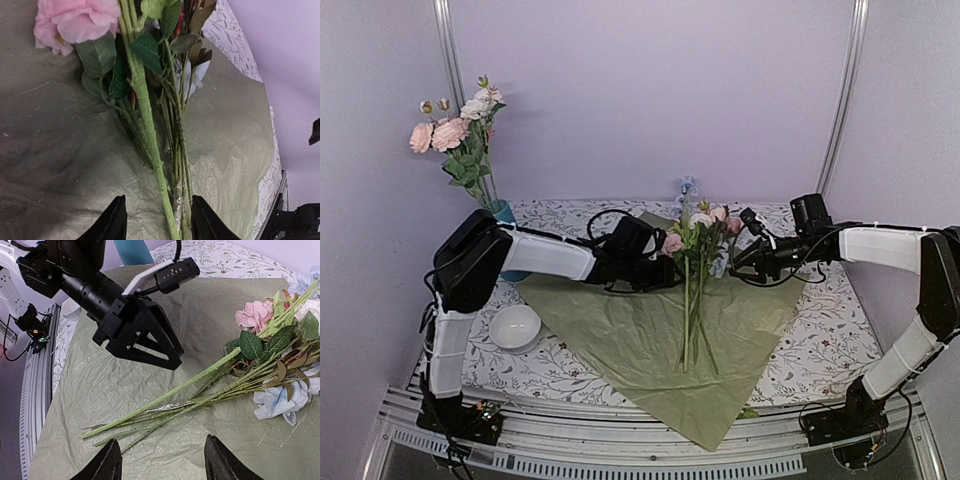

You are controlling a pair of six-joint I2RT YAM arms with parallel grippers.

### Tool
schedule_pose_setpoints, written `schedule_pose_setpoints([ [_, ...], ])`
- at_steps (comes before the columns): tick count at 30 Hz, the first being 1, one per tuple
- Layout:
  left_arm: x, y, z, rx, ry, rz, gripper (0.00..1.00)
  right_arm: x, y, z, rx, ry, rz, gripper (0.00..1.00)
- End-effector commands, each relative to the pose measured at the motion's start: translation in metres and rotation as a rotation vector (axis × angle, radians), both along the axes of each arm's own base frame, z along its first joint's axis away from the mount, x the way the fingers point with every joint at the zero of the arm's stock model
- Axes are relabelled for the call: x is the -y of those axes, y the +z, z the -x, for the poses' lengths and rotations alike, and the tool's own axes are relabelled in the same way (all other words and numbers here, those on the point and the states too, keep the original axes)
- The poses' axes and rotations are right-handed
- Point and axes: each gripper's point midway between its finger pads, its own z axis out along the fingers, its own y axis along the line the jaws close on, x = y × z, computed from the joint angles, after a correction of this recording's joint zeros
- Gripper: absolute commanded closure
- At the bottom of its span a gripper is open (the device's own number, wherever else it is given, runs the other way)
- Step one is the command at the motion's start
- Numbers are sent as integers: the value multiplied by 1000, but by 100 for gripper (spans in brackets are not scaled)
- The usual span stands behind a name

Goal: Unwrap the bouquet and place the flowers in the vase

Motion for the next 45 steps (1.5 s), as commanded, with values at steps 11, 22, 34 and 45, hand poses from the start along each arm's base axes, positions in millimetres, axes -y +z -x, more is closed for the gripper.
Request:
schedule_pose_setpoints([
  [11, 40, -35, 6, -119, -49, 42, 65, 2, 5, -4, 24, 2, 5, 42],
  [22, 41, -10, 3, -97, -15, 131, 99, 2, 9, -6, 25, -8, 4, 42],
  [34, 24, 137, 22, 167, -24, 494, 100, -5, 83, -12, -46, -33, -101, 32],
  [45, 11, 231, 49, 445, -69, 742, 100, -54, 90, 31, -128, 190, -207, 26],
])
